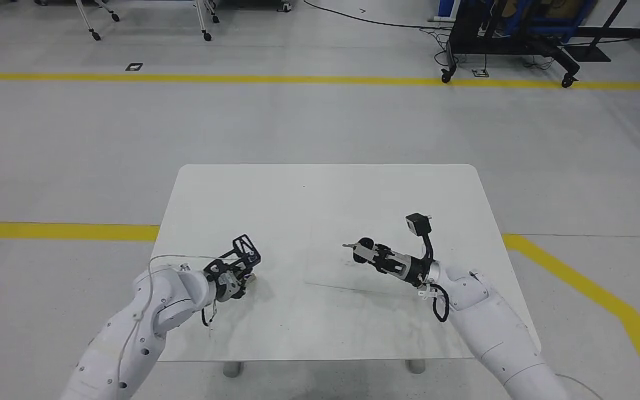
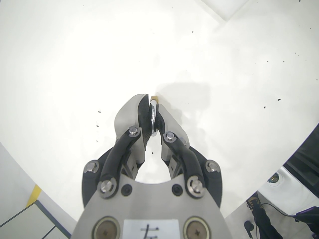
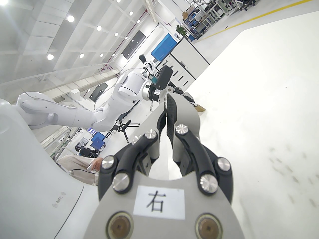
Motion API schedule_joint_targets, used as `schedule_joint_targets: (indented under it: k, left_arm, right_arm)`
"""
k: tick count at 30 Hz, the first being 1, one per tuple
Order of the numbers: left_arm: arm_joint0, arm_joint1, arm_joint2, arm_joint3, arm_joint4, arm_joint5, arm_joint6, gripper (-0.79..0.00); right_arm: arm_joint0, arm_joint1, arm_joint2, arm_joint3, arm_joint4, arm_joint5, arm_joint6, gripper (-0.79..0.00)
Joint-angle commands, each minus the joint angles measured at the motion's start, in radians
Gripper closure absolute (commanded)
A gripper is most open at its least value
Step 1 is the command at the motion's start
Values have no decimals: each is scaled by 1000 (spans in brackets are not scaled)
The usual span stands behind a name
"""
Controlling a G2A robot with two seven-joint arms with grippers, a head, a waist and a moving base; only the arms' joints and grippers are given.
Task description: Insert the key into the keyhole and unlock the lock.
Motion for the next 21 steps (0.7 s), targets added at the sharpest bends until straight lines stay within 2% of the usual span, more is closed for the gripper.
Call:
schedule_joint_targets:
  k: [1, 8, 12, 21]
  left_arm:
    - [4, 2, -9, -1, -4, 2, 4, 0]
    - [35, 10, -47, -17, -21, -10, 8, 0]
    - [36, 10, -39, -22, -5, -8, 3, 0]
    - [-34, -13, 7, 14, -65, 126, 43, 0]
  right_arm:
    - [0, 0, 0, 0, 0, 0, 0, 0]
    - [0, 0, 0, 0, 0, 0, 0, 0]
    - [0, 0, 0, 0, 0, 0, 0, 0]
    - [0, 0, 0, 0, 0, 0, 0, 0]
